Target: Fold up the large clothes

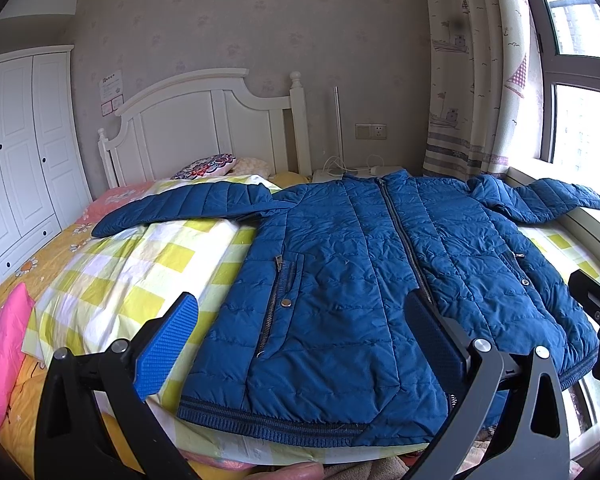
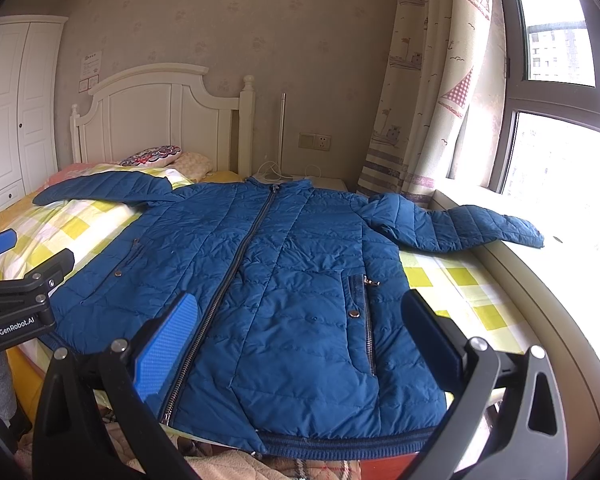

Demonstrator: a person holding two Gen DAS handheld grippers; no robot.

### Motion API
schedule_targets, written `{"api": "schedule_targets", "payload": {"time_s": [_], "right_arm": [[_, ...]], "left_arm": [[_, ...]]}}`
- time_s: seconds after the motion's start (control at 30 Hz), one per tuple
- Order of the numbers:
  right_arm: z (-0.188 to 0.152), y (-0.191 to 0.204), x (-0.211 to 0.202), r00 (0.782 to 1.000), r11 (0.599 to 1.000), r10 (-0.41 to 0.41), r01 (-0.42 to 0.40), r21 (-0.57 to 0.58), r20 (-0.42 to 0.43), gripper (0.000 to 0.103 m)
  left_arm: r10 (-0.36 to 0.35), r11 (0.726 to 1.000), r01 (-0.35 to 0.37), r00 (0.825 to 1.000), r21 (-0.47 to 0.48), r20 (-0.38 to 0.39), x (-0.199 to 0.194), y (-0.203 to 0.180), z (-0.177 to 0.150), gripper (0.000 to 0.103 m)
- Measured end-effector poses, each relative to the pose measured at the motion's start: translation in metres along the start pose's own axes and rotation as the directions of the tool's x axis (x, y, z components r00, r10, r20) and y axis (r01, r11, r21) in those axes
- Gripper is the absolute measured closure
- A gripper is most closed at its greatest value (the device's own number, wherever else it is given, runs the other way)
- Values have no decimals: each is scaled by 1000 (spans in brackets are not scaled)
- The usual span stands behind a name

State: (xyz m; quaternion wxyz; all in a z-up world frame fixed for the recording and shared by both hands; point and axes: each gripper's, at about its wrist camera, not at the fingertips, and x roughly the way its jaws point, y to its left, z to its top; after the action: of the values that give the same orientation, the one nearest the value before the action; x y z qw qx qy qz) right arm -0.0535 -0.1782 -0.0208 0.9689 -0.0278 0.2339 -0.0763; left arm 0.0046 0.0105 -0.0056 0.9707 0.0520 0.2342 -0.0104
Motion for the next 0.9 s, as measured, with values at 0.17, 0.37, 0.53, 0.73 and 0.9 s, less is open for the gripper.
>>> {"api": "schedule_targets", "payload": {"time_s": [0.17, 0.37, 0.53, 0.73, 0.9], "right_arm": [[0, 0, 0, 1000, 1000, 0, 0, -1, 0, 2], [-1, 0, 1, 1000, 1000, 0, 0, 1, -2, 2], [-3, -1, 3, 1000, 1000, 1, -1, 7, -8, 2], [-7, -7, 15, 999, 1000, -7, 8, 26, -37, 2], [-9, -22, 29, 997, 997, -3, 9, 82, -72, 2]], "left_arm": [[3, 1000, -3, 1000, -2, 2, 0, 2, -1, 4], [5, 1000, -5, 1000, 1, 4, -1, 3, -1, 4], [6, 1000, -6, 1000, 0, -6, 1, 1, -1, 4], [2, 1000, -2, 1000, 6, -29, 8, -1, -3, 4], [6, 999, -5, 999, 32, -42, 19, -8, -2, 4]]}}
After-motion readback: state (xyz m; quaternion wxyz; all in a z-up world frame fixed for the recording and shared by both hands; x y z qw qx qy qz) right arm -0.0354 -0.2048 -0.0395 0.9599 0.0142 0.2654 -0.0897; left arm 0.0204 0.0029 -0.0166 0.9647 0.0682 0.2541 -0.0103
